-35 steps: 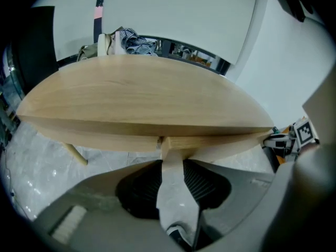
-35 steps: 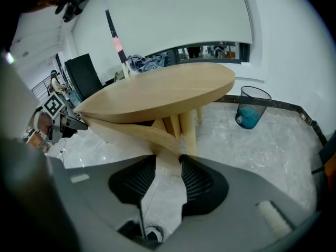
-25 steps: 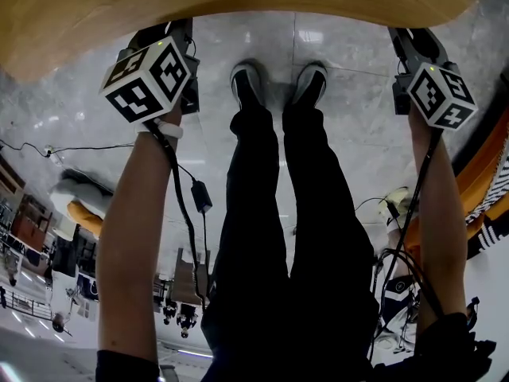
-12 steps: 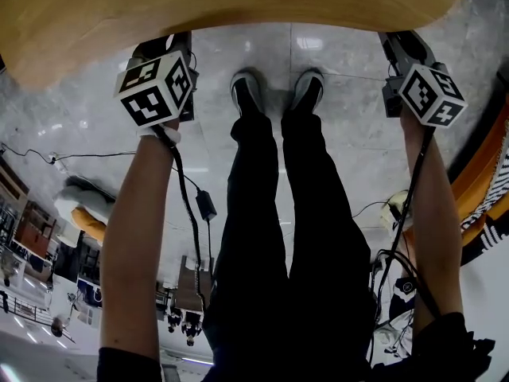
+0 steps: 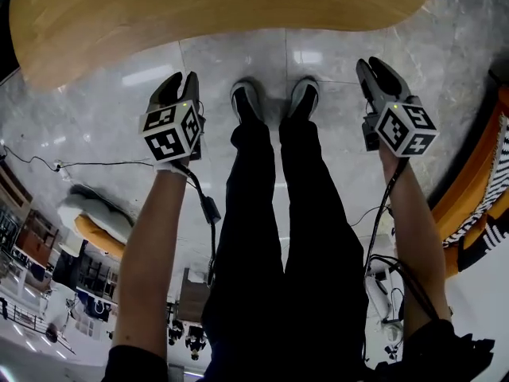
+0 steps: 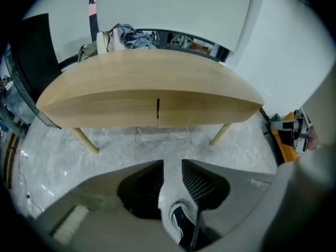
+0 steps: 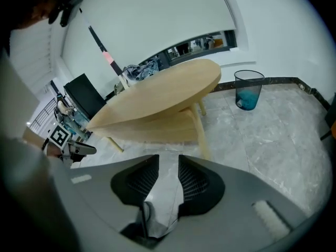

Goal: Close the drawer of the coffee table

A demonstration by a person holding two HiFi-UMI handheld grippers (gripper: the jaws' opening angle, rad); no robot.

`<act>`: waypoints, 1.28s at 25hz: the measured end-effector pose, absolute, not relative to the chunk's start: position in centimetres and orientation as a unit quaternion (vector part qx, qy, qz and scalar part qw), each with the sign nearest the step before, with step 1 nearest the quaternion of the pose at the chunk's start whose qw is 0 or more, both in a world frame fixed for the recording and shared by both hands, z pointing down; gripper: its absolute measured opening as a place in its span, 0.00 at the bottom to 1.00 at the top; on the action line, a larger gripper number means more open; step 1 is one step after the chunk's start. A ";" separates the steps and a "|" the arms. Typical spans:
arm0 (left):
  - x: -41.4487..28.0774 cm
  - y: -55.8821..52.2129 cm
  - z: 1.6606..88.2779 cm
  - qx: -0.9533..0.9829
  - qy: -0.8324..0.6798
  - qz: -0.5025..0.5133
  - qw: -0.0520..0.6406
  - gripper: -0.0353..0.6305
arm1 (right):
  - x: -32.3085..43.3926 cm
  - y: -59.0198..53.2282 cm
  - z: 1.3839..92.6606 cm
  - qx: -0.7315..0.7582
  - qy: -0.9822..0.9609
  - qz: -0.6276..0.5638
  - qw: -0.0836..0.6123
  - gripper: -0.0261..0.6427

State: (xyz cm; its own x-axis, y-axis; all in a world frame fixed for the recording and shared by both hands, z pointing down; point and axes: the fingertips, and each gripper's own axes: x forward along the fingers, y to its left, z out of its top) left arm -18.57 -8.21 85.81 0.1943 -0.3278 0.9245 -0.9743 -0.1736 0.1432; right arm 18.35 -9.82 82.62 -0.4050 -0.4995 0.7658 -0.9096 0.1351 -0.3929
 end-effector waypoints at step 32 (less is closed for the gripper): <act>-7.6 -10.0 20.1 0.855 -0.476 0.085 0.190 0.23 | 10.5 -10.5 20.8 0.477 -0.851 0.220 0.000 0.04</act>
State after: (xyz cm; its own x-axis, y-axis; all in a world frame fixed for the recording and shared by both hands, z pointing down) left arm -7.61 -10.05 20.05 0.5332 -0.7805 0.3264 -0.8452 -0.4755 0.2439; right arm 10.53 -10.47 20.77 -0.5458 -0.8112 0.2097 -0.8115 0.4493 -0.3737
